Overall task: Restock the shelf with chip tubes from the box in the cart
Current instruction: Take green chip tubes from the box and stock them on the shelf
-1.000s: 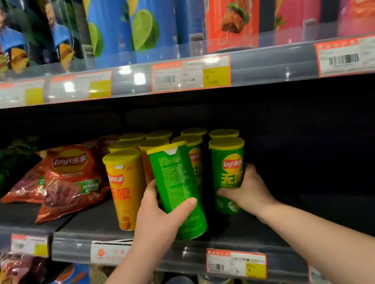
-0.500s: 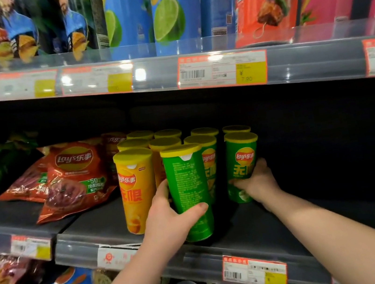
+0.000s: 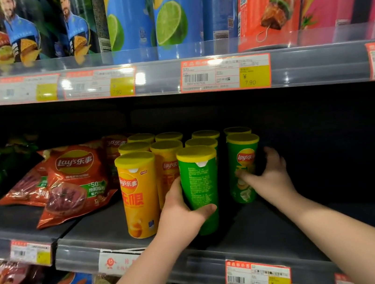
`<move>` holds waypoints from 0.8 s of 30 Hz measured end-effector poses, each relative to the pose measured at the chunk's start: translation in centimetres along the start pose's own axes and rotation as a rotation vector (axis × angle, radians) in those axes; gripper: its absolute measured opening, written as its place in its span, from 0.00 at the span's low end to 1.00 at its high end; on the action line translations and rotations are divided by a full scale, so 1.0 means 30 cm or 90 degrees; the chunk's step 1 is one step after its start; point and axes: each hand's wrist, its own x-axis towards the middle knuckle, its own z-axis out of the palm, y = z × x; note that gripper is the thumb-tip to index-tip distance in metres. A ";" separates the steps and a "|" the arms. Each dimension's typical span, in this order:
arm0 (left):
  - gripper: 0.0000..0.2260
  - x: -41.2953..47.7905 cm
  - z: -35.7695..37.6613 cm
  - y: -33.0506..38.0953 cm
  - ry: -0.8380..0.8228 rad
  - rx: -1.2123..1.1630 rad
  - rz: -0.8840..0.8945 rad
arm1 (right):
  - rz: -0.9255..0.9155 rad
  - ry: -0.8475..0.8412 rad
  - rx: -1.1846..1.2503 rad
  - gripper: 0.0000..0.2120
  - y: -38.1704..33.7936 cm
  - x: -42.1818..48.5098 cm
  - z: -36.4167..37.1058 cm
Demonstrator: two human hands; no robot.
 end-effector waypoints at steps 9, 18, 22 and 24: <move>0.37 0.045 0.014 -0.009 -0.065 0.014 -0.020 | -0.537 -0.210 -0.299 0.37 -0.227 -0.059 -0.065; 0.22 -0.032 -0.026 -0.048 -0.049 0.506 0.046 | -0.522 -0.290 -0.463 0.35 -0.349 -0.041 -0.058; 0.22 -0.058 -0.017 -0.080 0.010 0.535 0.074 | -0.529 -0.278 -0.493 0.35 -0.368 -0.049 -0.053; 0.26 -0.060 -0.019 -0.091 0.027 0.494 0.080 | -0.524 -0.360 -0.454 0.35 -0.369 -0.038 -0.068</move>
